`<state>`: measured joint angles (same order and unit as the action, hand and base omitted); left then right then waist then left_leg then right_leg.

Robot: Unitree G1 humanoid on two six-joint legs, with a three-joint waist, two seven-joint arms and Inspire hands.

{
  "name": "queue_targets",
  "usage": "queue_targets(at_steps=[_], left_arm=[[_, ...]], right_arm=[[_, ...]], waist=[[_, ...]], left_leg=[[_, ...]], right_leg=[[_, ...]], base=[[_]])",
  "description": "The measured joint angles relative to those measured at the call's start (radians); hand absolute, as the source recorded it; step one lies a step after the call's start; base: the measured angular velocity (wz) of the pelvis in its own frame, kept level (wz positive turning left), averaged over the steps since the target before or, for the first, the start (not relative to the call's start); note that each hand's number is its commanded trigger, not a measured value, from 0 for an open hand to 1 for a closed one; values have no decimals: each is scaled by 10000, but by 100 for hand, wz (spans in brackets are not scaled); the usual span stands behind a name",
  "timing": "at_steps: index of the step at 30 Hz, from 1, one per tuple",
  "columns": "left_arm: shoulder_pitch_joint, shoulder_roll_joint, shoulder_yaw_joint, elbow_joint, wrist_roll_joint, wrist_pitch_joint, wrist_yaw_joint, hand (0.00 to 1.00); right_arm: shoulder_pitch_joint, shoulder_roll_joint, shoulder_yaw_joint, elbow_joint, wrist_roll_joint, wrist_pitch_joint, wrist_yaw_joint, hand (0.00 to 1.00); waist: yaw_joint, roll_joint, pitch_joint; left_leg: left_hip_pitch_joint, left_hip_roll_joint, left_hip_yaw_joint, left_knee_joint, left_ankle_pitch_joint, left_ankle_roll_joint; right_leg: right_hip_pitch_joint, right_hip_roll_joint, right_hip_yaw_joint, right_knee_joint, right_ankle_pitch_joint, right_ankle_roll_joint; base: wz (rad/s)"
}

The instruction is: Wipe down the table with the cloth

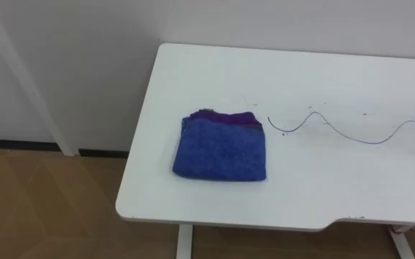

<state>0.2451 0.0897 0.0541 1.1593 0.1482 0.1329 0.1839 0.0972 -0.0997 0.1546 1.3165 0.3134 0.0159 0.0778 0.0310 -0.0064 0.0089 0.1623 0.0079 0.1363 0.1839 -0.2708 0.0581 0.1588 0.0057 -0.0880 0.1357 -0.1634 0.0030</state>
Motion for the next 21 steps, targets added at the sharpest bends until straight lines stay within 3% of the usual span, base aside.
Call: queue_targets(at_steps=[15, 18, 21], left_arm=[[-145, 15, 12, 2, -14, 5, -211, 0], [-105, 13, 23, 45, -338, 149, -211, 0], [-62, 1, 254, 32, -364, 295, -249, 0]], right_arm=[[-5, -10, -5, 20, 179, 86, 135, 0], [17, -9, -53, 150, 849, 175, 108, 0], [238, 29, -665, 205, 1748, 319, -73, 0]], waist=[[20, 29, -3], [-16, 48, -10], [-72, 46, -7]], left_leg=[[-31, 8, 78, -3, 0, 0], [-15, 10, 115, -15, 0, 0], [71, 13, 115, -55, 0, 0]], right_leg=[[-163, 3, 27, 14, 0, 0], [-106, 3, -1, 5, 0, 0], [-35, 13, 31, -9, 0, 0]], base=[[-1], [-2], [0]])
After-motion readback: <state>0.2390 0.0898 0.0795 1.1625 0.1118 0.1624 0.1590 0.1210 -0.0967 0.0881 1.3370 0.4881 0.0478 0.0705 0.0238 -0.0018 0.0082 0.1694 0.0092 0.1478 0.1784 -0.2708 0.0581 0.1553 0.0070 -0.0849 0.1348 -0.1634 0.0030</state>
